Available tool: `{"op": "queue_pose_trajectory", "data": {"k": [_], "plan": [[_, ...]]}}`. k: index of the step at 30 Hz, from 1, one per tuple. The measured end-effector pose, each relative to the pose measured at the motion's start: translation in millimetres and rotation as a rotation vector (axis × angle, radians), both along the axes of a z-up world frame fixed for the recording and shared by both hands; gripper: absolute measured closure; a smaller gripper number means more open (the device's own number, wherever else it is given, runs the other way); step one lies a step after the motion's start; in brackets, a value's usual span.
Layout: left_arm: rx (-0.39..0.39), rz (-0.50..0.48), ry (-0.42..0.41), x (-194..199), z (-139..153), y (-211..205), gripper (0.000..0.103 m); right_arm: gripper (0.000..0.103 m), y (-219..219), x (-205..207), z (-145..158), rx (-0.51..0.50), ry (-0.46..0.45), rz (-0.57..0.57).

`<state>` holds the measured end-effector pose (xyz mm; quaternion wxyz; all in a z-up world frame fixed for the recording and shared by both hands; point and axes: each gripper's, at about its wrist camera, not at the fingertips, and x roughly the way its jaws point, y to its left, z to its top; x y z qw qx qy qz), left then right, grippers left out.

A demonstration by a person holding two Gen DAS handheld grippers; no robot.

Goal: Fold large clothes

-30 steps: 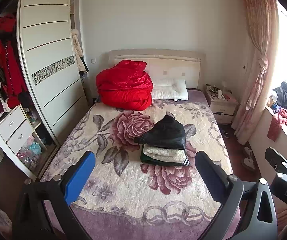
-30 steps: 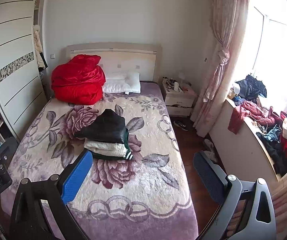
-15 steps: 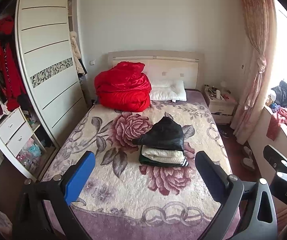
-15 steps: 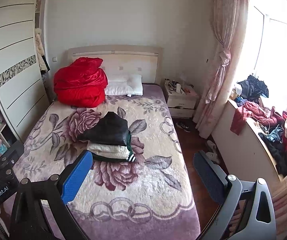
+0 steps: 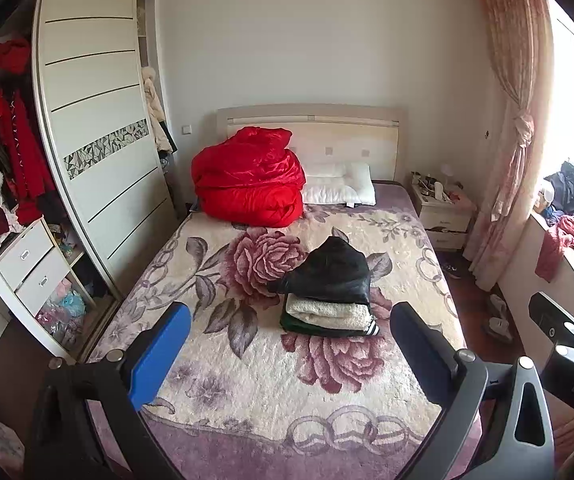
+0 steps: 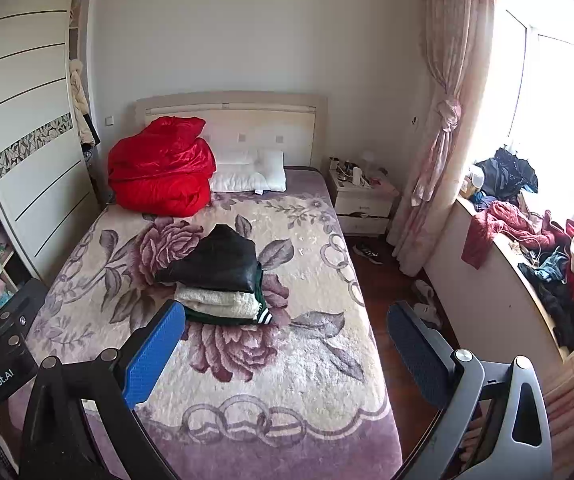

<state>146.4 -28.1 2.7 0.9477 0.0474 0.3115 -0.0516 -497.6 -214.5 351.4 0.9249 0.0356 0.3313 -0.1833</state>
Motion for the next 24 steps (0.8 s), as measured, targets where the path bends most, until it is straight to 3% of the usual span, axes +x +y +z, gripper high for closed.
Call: {"op": "queue_pose_trajectory", "data": {"k": [24], "plan": [[0.009,0.014,0.003,-5.1,-0.1,-0.4,0.001,0.001,9.9,-20.7,-8.8,0.014,0.007,-0.002]]}}
